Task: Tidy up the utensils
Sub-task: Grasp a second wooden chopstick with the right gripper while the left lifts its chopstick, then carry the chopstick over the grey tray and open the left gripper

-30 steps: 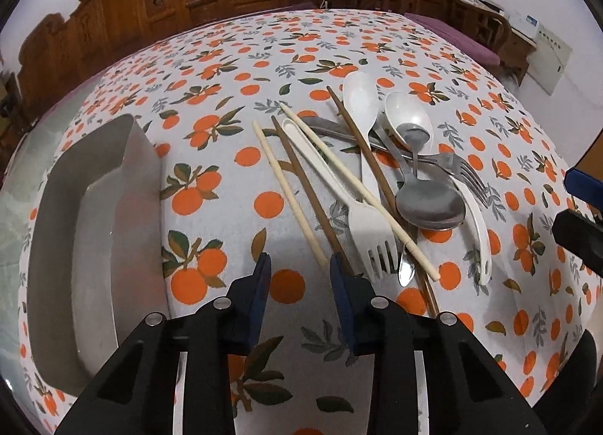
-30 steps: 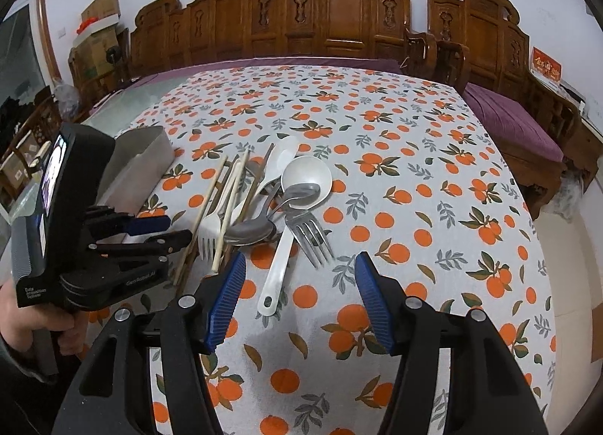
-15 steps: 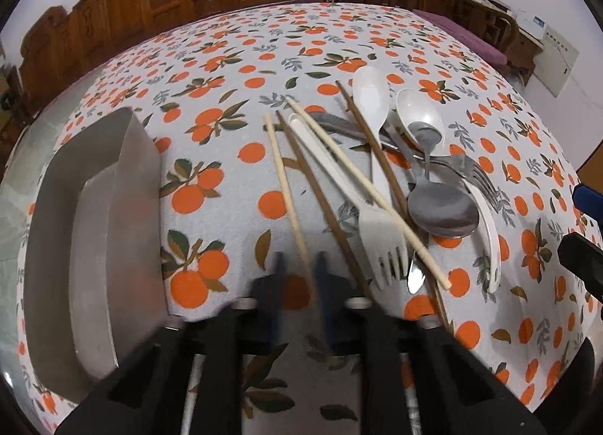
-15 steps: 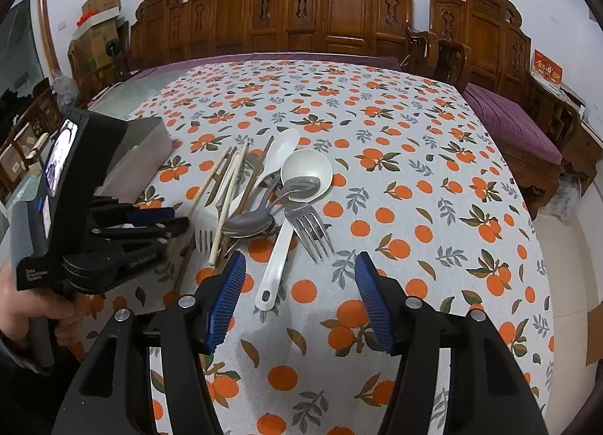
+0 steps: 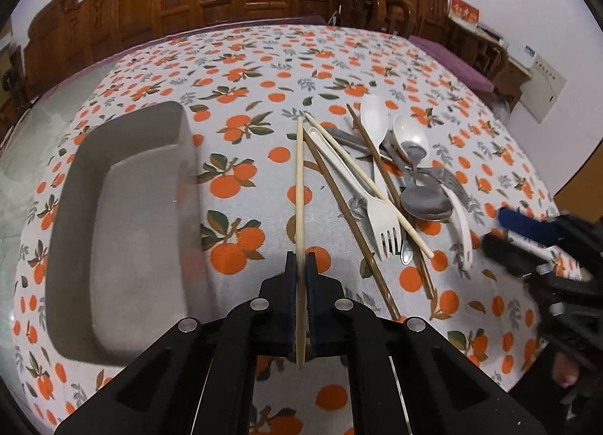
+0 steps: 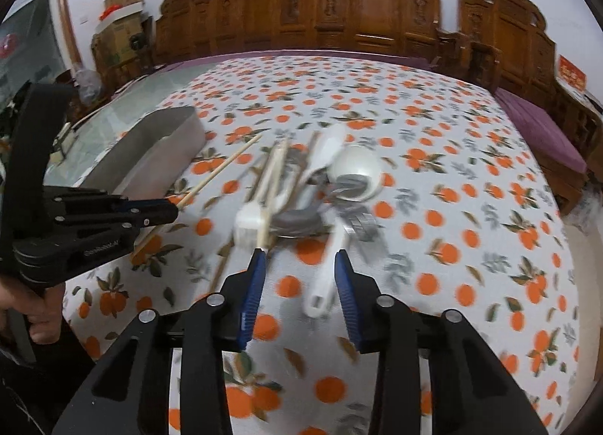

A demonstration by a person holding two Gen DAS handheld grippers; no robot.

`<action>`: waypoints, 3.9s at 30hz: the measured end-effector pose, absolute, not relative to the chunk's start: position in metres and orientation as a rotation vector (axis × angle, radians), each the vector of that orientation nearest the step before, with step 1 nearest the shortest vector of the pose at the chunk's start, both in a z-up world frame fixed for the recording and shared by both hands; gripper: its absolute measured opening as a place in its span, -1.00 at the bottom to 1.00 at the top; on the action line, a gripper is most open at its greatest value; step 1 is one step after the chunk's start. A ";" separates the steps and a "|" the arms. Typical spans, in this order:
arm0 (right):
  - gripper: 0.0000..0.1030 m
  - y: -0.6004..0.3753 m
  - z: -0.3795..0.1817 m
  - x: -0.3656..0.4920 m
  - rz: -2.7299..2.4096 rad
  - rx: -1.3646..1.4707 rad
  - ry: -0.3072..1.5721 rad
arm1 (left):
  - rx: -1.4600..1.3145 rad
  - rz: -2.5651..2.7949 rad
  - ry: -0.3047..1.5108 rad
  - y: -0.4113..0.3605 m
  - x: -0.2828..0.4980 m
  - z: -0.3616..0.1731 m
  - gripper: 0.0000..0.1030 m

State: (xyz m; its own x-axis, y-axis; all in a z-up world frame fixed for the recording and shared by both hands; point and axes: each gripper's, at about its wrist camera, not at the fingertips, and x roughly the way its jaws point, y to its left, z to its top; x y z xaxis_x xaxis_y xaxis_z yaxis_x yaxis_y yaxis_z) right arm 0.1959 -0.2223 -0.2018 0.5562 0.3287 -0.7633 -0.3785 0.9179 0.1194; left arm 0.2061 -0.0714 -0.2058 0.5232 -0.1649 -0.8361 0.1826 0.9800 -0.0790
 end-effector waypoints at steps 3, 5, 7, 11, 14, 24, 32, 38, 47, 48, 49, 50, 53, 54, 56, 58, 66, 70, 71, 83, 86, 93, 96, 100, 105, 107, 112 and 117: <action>-0.39 -0.206 -0.208 0.201 0.441 -0.067 0.899 | 0.003 -0.217 0.981 -0.065 0.201 -0.197 -0.93; -0.47 -0.197 -0.213 0.205 0.446 -0.076 0.909 | 0.001 -0.219 0.968 -0.063 0.197 -0.192 -0.93; -0.51 -0.192 -0.218 0.209 0.445 -0.079 0.922 | 0.003 -0.221 0.951 -0.060 0.192 -0.186 -0.93; -0.55 -0.189 -0.227 0.218 0.426 -0.078 0.949 | 0.006 -0.228 0.926 -0.058 0.183 -0.176 -0.93; -0.65 -0.189 -0.231 0.224 0.416 -0.076 0.968 | 0.008 -0.231 0.917 -0.057 0.179 -0.173 -0.93; -0.89 -0.192 -0.223 0.219 0.404 -0.085 0.941 | 0.002 -0.227 0.906 -0.052 0.174 -0.169 -0.93; -0.89 -0.198 -0.179 0.203 0.408 -0.070 0.849 | -0.003 -0.208 0.889 -0.038 0.175 -0.161 -0.92; -0.89 -0.195 -0.141 0.190 0.420 -0.071 0.778 | -0.017 -0.180 0.864 -0.019 0.179 -0.147 -0.92; -0.89 -0.188 -0.103 0.175 0.432 -0.062 0.702 | -0.019 -0.125 0.847 0.009 0.189 -0.139 -0.92; -0.89 -0.187 -0.100 0.174 0.436 -0.062 0.697 | -0.019 -0.120 0.849 0.012 0.190 -0.139 -0.92; -0.89 -0.185 -0.098 0.173 0.440 -0.062 0.693 | -0.018 -0.114 0.854 0.015 0.192 -0.141 -0.92; -0.89 -0.183 -0.096 0.171 0.445 -0.063 0.689 | -0.016 -0.110 0.857 0.017 0.193 -0.142 -0.92; -0.89 -0.178 -0.092 0.170 0.454 -0.067 0.683 | -0.010 -0.094 0.874 0.026 0.199 -0.147 -0.92; -0.89 -0.176 -0.091 0.169 0.456 -0.069 0.683 | -0.009 -0.092 0.880 0.029 0.201 -0.148 -0.92; -0.89 -0.172 -0.090 0.167 0.463 -0.079 0.681 | -0.001 -0.088 0.894 0.033 0.205 -0.152 -0.92; -0.89 -0.168 -0.091 0.166 0.467 -0.086 0.684 | 0.011 -0.085 0.912 0.037 0.209 -0.158 -0.92; -0.89 -0.157 -0.096 0.169 0.471 -0.094 0.710 | 0.036 -0.072 0.971 0.047 0.225 -0.178 -0.92; -0.89 -0.154 -0.098 0.169 0.473 -0.093 0.718 | 0.036 -0.071 0.989 0.050 0.232 -0.186 -0.92; -0.89 -0.153 -0.098 0.169 0.474 -0.092 0.720 | 0.036 -0.072 0.995 0.051 0.234 -0.188 -0.92; -0.89 -0.149 -0.112 0.174 0.470 -0.091 0.756 | 0.032 -0.094 1.016 0.051 0.248 -0.202 -0.92; -0.89 -0.146 -0.117 0.178 0.472 -0.090 0.770 | 0.023 -0.097 1.020 0.052 0.250 -0.202 -0.92; -0.89 -0.128 -0.128 0.183 0.504 -0.087 0.799 | 0.000 -0.119 1.007 0.059 0.241 -0.192 -0.91; -0.89 -0.122 -0.132 0.184 0.510 -0.086 0.805 | -0.004 -0.126 1.002 0.061 0.238 -0.191 -0.91; -0.89 -0.123 -0.134 0.184 0.503 -0.086 0.810 | -0.017 -0.132 1.001 0.061 0.244 -0.193 -0.91; -0.89 -0.134 -0.133 0.185 0.482 -0.084 0.810 | -0.023 -0.185 1.032 0.048 0.254 -0.202 -0.70; -0.89 -0.139 -0.132 0.187 0.474 -0.083 0.808 | -0.025 -0.212 1.040 0.041 0.256 -0.205 -0.66; -0.89 -0.145 -0.131 0.187 0.470 -0.082 0.805 | 0.023 -0.151 1.064 0.034 0.263 -0.216 -0.66; -0.89 -0.146 -0.132 0.187 0.477 -0.082 0.804 | 0.050 -0.126 1.067 0.037 0.265 -0.219 -0.66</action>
